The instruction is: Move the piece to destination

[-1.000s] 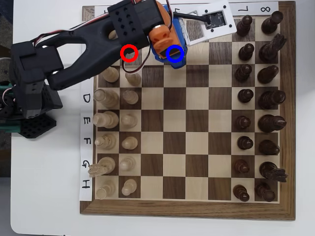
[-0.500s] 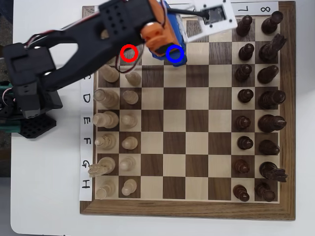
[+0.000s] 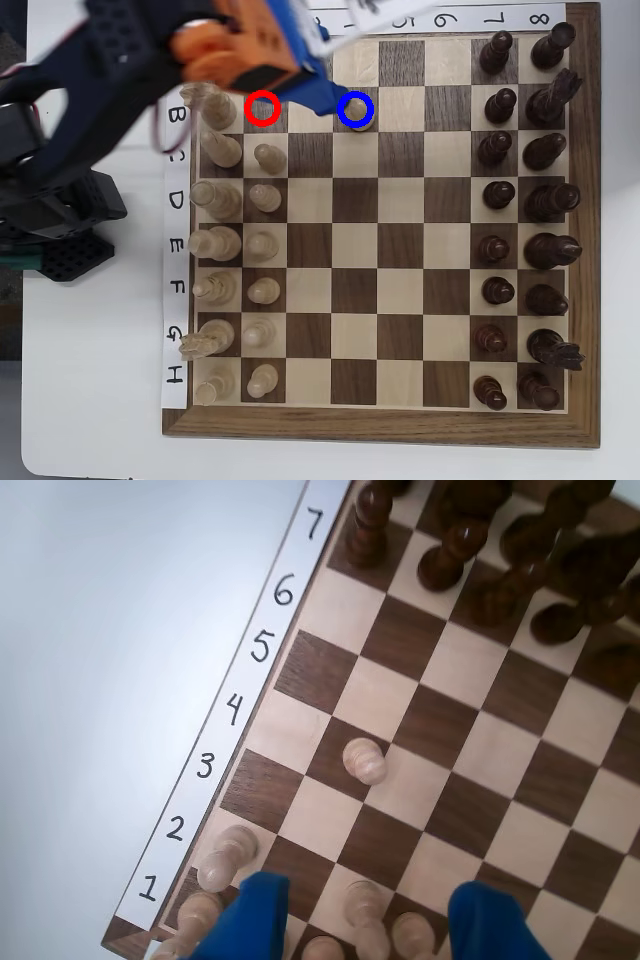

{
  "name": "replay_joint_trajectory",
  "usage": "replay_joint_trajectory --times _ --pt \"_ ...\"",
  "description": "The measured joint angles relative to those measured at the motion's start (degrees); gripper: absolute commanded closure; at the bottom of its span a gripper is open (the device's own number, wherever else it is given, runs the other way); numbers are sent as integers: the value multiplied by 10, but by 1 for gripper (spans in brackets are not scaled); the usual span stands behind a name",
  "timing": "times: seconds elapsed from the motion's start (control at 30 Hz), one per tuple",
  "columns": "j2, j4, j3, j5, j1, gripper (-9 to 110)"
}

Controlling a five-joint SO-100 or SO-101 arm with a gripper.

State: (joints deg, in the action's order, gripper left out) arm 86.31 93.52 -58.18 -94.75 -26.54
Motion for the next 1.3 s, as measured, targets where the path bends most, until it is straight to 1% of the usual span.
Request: replay_joint_trajectory --times 0.1,0.23,0.37,0.5,0.53,0.77,0.9,1.0,1.3 --pt "55 -1 -6 73 0 69" --pt "133 -18 -43 181 18 69" --pt "213 -53 -100 288 56 73" --pt "298 -106 -180 400 120 83" --pt "320 -122 -203 428 141 86" --pt "461 -225 -366 600 300 94" --pt "533 -278 -463 686 417 98" --pt "572 -308 -526 736 508 101" --pt "664 -419 -700 836 758 101"
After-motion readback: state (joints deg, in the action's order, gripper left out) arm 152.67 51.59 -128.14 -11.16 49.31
